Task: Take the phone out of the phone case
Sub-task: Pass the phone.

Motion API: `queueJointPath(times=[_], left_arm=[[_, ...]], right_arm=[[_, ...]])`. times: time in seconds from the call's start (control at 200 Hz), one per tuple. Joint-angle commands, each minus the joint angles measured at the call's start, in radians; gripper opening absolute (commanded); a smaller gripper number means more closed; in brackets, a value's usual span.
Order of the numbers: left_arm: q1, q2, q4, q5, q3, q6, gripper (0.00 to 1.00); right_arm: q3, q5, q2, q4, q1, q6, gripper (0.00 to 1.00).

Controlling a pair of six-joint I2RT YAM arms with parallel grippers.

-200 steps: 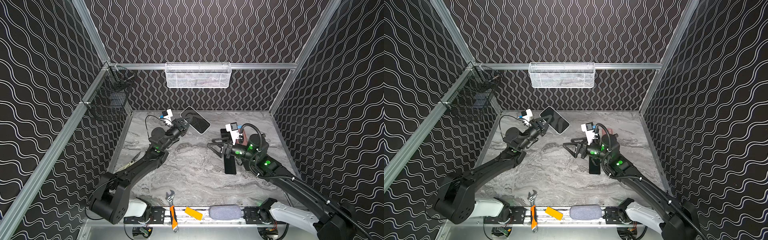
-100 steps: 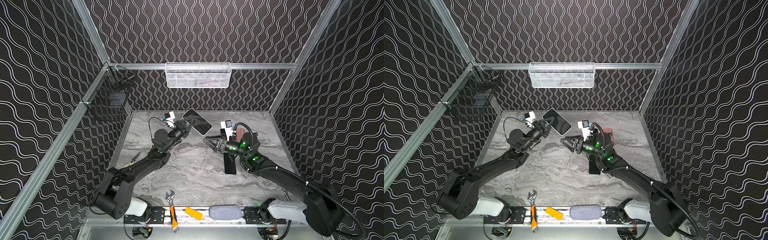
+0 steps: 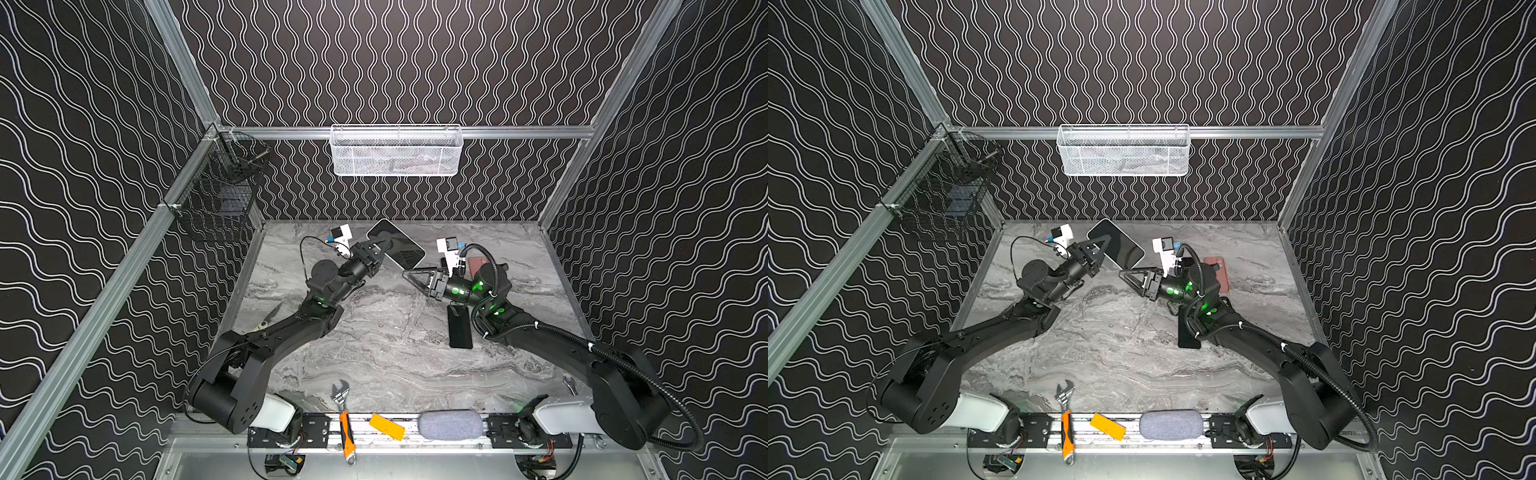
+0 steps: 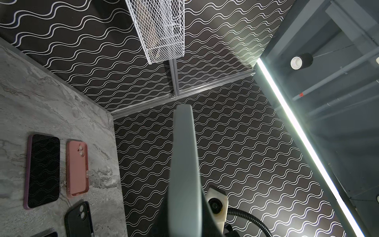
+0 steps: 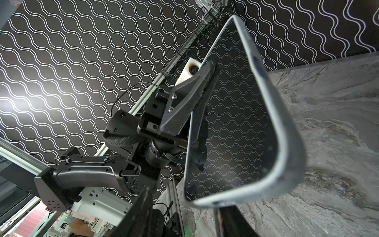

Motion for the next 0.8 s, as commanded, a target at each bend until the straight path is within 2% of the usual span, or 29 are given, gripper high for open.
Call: queueJointPath(times=[0.0, 0.145, 0.506, 0.616, 0.796], left_arm=[[-0.005, 0.003, 0.077, -0.011, 0.000, -0.019, 0.00], [-0.008, 0.005, 0.079, -0.015, -0.002, -0.019, 0.00], [-0.015, 0.011, 0.082, -0.025, 0.000, -0.026, 0.00], [-0.021, 0.013, 0.082, -0.031, -0.003, -0.035, 0.00], [-0.028, 0.003, 0.082, -0.044, -0.008, -0.057, 0.00]], right_arm=[[0.011, -0.013, 0.016, 0.085, -0.001, 0.028, 0.44], [0.012, -0.020, 0.043, 0.123, -0.001, 0.054, 0.35], [0.008, -0.012, 0.071, 0.162, -0.001, 0.069, 0.25], [0.004, -0.005, 0.076, 0.171, -0.001, 0.070, 0.16], [-0.011, 0.017, 0.075, 0.169, -0.001, 0.047, 0.11]])
